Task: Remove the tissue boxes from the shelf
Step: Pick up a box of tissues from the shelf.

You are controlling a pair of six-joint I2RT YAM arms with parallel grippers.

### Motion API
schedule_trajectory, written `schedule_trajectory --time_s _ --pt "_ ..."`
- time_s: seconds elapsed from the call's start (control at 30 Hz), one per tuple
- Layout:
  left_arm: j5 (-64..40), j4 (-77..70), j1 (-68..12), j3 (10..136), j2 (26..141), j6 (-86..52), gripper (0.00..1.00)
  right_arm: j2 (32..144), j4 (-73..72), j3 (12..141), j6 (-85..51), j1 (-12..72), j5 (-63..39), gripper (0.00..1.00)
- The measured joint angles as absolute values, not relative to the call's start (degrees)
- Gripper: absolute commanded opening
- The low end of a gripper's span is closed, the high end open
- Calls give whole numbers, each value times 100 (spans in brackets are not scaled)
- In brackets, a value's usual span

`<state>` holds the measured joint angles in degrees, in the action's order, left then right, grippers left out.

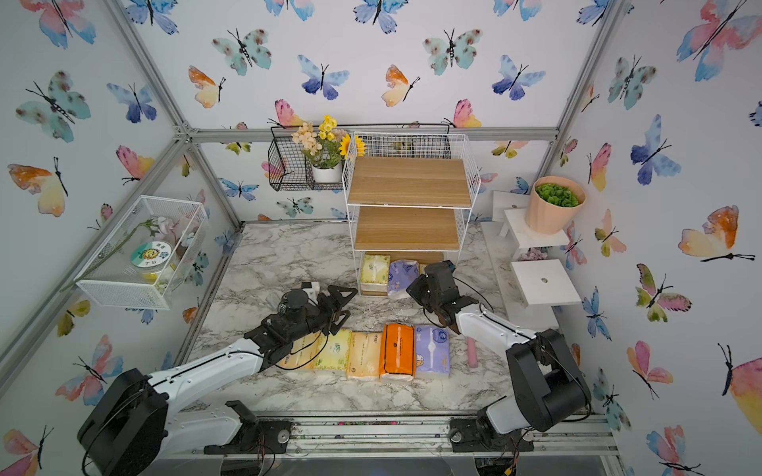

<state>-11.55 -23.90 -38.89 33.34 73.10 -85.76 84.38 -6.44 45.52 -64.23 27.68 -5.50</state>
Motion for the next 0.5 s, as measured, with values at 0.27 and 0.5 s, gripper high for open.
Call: schedule_trajectory --time_s 0.27,0.5 --pt "-1164 -3074 -4051 4066 8838 -9168 88 8436 -690 4495 -6602 2768 -755 2" --pt "-1177 -3489 -4060 4469 9776 -9496 81 8418 -886 4401 -6729 2740 -996 2"
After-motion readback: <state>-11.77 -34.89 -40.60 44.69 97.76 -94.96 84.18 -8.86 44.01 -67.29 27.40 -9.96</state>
